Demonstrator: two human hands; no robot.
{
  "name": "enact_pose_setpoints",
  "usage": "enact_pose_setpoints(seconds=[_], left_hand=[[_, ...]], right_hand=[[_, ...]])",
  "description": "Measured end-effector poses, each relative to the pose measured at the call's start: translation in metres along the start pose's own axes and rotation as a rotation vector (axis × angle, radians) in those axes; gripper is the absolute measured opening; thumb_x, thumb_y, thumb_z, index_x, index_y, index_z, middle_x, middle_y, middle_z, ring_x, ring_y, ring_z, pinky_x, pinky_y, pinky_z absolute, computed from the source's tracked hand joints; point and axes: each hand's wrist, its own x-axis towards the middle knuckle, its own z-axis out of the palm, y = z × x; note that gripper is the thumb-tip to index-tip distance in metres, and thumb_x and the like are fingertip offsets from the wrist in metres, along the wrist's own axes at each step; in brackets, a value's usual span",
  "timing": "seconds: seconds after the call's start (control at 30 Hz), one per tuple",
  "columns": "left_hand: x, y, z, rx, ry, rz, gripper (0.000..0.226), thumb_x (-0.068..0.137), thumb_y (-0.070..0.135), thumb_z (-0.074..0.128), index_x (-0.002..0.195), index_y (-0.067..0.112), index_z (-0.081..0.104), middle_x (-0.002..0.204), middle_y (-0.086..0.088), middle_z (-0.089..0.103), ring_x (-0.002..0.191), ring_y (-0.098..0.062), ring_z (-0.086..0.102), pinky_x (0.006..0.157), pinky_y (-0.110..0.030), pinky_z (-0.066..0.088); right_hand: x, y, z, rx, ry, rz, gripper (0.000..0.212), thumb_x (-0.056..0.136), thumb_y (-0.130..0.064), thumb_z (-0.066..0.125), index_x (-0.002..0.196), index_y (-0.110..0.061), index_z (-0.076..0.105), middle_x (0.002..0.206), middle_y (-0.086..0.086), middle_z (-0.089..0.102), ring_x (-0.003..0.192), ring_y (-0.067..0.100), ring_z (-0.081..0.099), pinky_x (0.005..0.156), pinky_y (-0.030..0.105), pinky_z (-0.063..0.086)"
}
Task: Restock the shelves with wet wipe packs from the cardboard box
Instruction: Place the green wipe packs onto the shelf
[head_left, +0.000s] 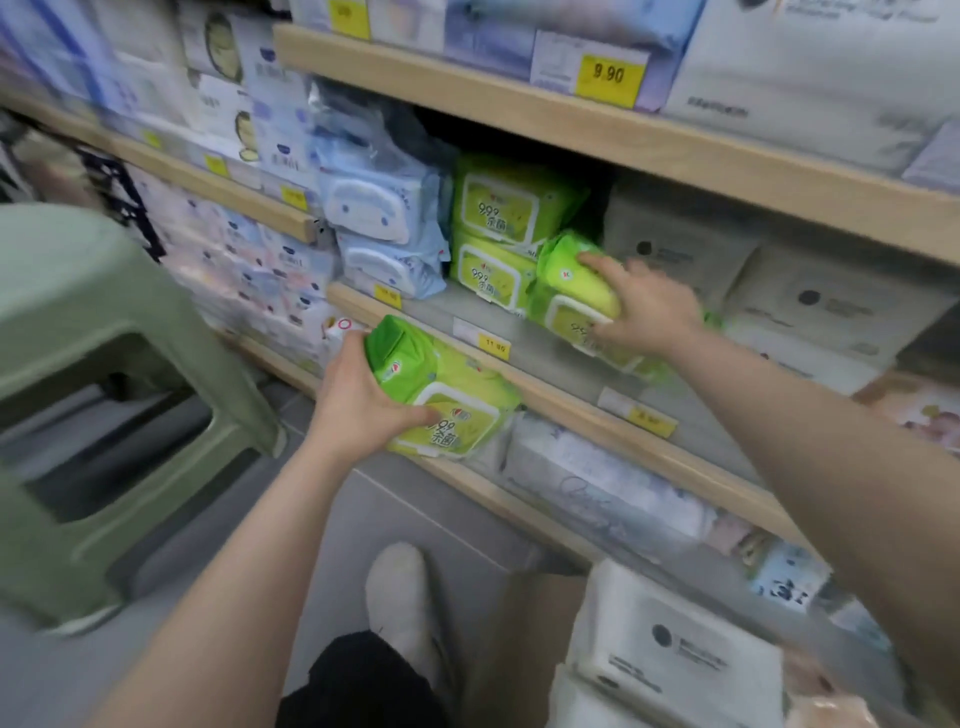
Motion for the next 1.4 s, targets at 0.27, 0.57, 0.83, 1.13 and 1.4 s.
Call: enact_pose_setpoints(seconds=[0.27,0.57,0.83,1.13,1.4], left_hand=[[0.001,-0.008,0.002,-0.023,-0.027,-0.036,0.086,0.039,0.032,0.093,0.104,0.024,0.038,0.104,0.004,0.055,0.097,-0.018,0.053,0.08,-0.03,0.043],[-0.004,-0.013,-0.009,-0.101,-0.004,-0.087,0.096,0.04,0.031,0.094,0.119,0.017,0.041,0.113,0.0,0.056,0.104,-0.02,0.054,0.082,-0.03,0.041],[0.004,-0.032,-0.037,-0.128,0.1,-0.137,0.089,0.031,0.038,0.088,0.104,0.022,0.04,0.095,0.01,0.054,0.092,-0.015,0.054,0.072,-0.026,0.04],[0.005,-0.034,-0.033,-0.175,0.069,-0.145,0.083,0.038,0.03,0.094,0.102,0.024,0.042,0.096,0.013,0.058,0.089,-0.009,0.058,0.066,-0.02,0.042],[-0.007,-0.003,-0.016,-0.32,-0.008,-0.187,0.094,0.033,0.038,0.092,0.112,0.026,0.044,0.107,0.008,0.06,0.101,-0.015,0.059,0.087,-0.03,0.047]], right_hand=[[0.042,-0.017,0.06,0.027,-0.138,-0.064,0.069,0.09,-0.042,0.056,0.147,-0.04,0.019,0.156,0.01,0.021,0.141,0.034,0.023,0.113,0.058,0.017],[-0.001,-0.002,0.067,0.518,0.034,0.328,0.061,0.085,-0.04,0.064,0.139,-0.023,0.042,0.135,0.023,0.036,0.108,0.04,0.055,0.1,0.036,0.039],[0.063,-0.08,0.077,0.562,0.033,0.172,0.052,0.092,-0.03,0.058,0.141,-0.024,0.042,0.14,0.024,0.033,0.117,0.039,0.05,0.104,0.036,0.037],[0.062,-0.078,0.076,0.583,-0.028,0.136,0.068,0.091,-0.045,0.055,0.149,-0.032,0.022,0.154,0.018,0.02,0.138,0.035,0.03,0.112,0.041,0.028],[-0.079,-0.082,0.059,1.202,-0.365,0.25,0.083,0.069,-0.055,0.074,0.137,-0.022,0.041,0.128,-0.006,0.055,0.108,0.011,0.057,0.082,0.029,0.05]])
